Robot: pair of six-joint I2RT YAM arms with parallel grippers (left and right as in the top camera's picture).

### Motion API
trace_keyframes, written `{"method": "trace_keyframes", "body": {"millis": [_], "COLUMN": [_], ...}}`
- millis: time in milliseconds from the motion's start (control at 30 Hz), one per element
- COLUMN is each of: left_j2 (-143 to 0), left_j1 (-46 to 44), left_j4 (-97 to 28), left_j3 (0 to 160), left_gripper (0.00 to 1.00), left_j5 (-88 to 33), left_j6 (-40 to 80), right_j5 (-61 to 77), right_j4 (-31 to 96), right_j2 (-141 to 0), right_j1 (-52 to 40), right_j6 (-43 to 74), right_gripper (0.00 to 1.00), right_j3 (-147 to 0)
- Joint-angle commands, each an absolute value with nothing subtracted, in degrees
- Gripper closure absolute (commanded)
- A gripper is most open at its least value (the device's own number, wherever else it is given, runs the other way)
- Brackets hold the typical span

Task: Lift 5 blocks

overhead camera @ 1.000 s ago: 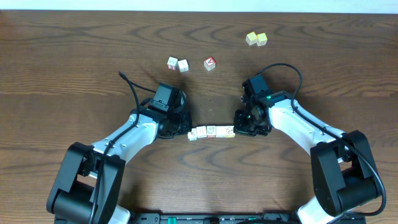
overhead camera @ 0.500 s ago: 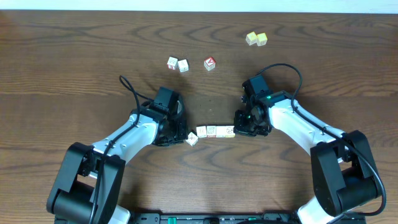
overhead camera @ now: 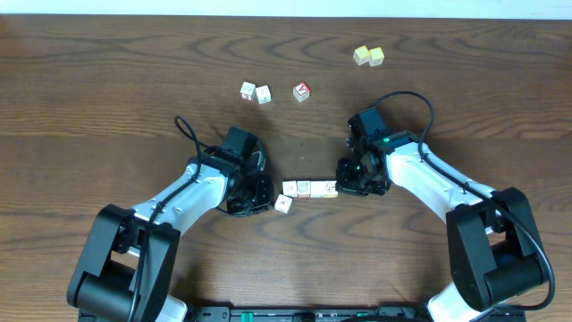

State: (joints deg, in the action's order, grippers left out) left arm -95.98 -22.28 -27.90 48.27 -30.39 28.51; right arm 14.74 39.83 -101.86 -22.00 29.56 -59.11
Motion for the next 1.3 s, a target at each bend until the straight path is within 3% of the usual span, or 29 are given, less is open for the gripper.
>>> {"method": "trace_keyframes", "body": {"millis": [0, 333, 533, 733, 933, 1267], "left_j2": [-94.91, -86.65, -82.74, -86.19, -92.95, -94.28], "left_j1": [-22.20, -23.59, -33.17, -44.31, -48.47, -48.29], "left_j4": [-31.09, -38.83, -35.70, -28.49, -24.88, -22.74], "left_j3": [48.62, 48.60, 48.60, 48.60, 48.60, 48.60], "left_gripper": [0.93, 0.93, 0.93, 0.93, 0.93, 0.93], "left_j5": [-31.53, -32.21, -32.73, -16.23, -0.47, 6.31], "left_j6": [28.60, 28.14, 28.47, 35.24, 40.64, 42.13], "right_j5": [14.37, 14.39, 14.39, 14.39, 14.39, 14.37], "right_j4": [39.90, 39.86, 39.79, 39.88, 40.07, 40.07], "right_j2": [-101.91, -101.91, -101.91, -101.91, -101.91, -101.91], "right_j1": [-22.17, -22.17, -22.17, -22.17, -22.17, -22.17], "right_j6": [29.91, 29.67, 29.52, 29.47, 29.08, 29.08], "right_gripper": [0.99, 0.99, 0.99, 0.99, 0.99, 0.99], "right_j3": [-58.92, -58.92, -58.92, -58.92, -58.92, -58.92]}}
